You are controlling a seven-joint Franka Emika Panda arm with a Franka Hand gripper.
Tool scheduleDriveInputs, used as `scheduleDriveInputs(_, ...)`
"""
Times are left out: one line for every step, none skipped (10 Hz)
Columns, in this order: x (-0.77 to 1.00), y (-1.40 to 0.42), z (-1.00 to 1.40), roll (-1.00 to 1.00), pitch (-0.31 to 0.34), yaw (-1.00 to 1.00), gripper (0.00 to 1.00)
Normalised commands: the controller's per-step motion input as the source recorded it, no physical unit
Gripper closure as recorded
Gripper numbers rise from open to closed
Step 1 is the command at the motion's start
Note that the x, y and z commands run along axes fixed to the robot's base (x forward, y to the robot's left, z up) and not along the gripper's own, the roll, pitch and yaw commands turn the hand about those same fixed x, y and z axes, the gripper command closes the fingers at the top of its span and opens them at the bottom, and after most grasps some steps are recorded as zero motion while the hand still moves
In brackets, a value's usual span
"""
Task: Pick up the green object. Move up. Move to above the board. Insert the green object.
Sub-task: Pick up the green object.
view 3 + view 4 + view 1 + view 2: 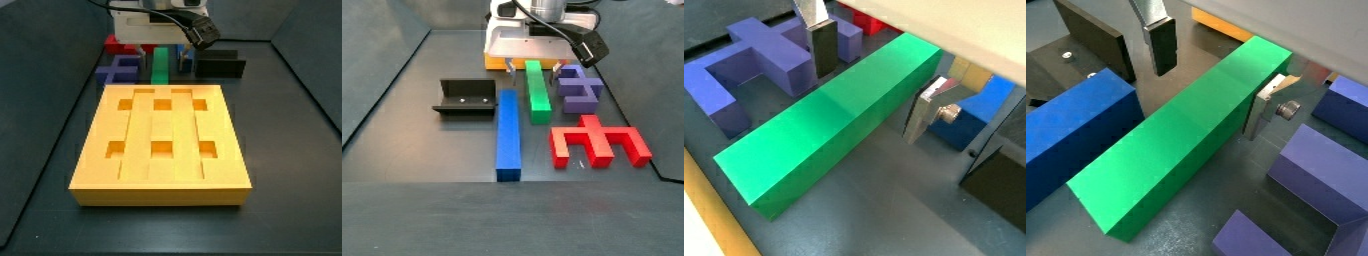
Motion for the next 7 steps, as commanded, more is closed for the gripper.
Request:
scheduleDriveInputs(0.0,-0.09,-0.26,0.0,-0.044,-0.01,0.0)
scheduleDriveInputs(0.0,-0.09,-0.21,0.0,-0.027,0.0,0.0)
scheduleDriveInputs(0.0,-0.03,-0.15,0.0,-0.027,0.0,0.0)
scheduleDriveInputs(0.0,0.0,0.0,0.02,0.006,0.0,0.0)
scheduleDriveInputs(0.0,0.0,0.2,0.03,0.024,0.0,0.0)
scheduleDriveInputs(0.0,0.0,0.19,0.0,0.0,0.0,0.0)
scheduleDriveInputs(-0.02,0.0,0.21,0.0,0.0,0.0,0.0)
